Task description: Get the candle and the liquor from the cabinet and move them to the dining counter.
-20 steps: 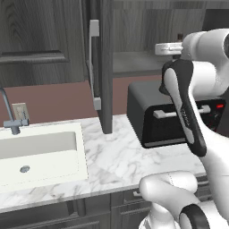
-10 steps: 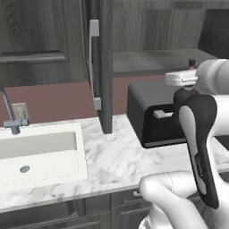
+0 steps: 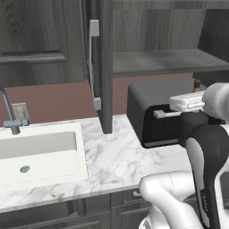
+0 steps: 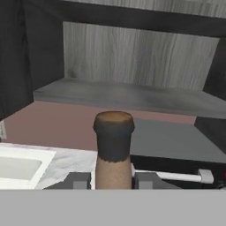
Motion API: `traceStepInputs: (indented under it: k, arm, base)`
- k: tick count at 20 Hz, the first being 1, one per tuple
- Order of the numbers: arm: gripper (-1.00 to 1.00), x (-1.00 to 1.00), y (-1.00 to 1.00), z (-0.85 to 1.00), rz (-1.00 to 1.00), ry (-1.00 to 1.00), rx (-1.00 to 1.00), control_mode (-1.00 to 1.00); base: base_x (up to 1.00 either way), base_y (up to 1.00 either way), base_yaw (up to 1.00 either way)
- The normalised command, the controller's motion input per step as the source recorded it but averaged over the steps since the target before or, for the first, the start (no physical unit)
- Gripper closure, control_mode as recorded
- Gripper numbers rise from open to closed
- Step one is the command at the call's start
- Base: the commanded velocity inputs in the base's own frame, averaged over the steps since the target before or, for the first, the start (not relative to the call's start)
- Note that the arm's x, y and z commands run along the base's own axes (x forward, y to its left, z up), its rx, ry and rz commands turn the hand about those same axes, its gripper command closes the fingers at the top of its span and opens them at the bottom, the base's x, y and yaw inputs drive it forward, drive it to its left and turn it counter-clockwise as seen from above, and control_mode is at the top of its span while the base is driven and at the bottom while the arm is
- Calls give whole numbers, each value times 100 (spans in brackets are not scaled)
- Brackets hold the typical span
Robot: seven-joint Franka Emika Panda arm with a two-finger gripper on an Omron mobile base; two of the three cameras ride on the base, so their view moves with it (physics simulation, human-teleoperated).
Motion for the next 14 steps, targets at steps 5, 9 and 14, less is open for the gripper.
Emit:
traceStepInputs:
  k: [5,9,14]
  arm:
    - [100,-18,-3,0,0,3,4,-100]
    - [100,-5,0,1,0,9,0,-100]
    - [100,0,0,0,0,3,0,-100]
  base:
    - [0,0,0]
    - [0,0,0]
    - [0,0,0]
